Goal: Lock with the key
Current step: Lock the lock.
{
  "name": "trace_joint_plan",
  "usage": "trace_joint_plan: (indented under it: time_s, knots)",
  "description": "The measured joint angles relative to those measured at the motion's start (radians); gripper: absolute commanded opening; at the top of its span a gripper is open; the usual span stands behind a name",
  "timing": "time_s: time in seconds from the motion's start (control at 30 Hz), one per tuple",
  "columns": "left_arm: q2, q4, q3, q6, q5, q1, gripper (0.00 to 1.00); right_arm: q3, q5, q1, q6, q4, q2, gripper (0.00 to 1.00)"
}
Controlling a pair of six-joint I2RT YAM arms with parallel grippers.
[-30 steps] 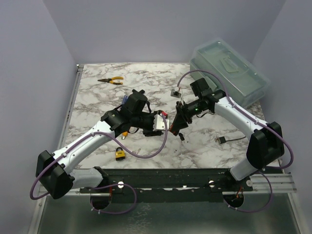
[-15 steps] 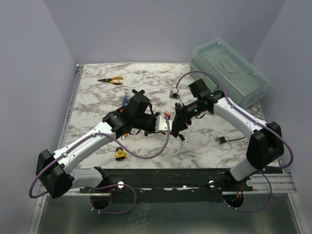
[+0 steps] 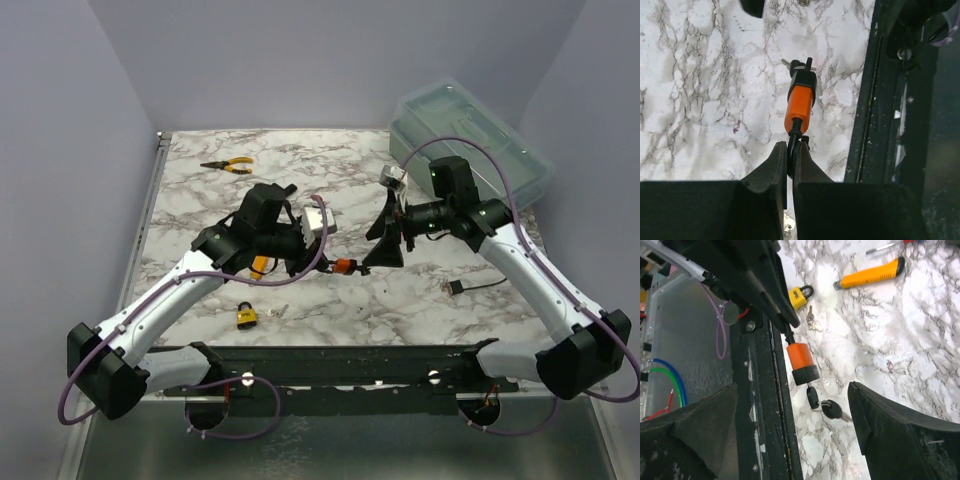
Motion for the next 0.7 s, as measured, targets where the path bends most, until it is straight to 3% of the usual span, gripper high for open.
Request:
trace_joint_plan:
  time_s: [0.2,0.4,0.53,0.7]
  knots:
    - [-0.007,-0.006,0.035,-0.15,0.093,0.049,0.0,-0.093,-0.021,0.0,0.03,0.087,-0.133,1.0]
    - [-0.007,-0.005,0.088,-0.227,0.176,0.05,0.0,-0.097,-0.055,0.007,0.017,0.108,-0.13,0.99]
    - [-0.006,-0.006,0.114,-0.256,0.216,0.05,0.0,-0.097,-0.064,0.039,-0.027,0.11,-0.116,0.92]
    - [0.013,-0.005,0.15,-0.283,0.243,0.05,0.0,-0.097,-0.064,0.099,-0.095,0.103,-0.111,0.75]
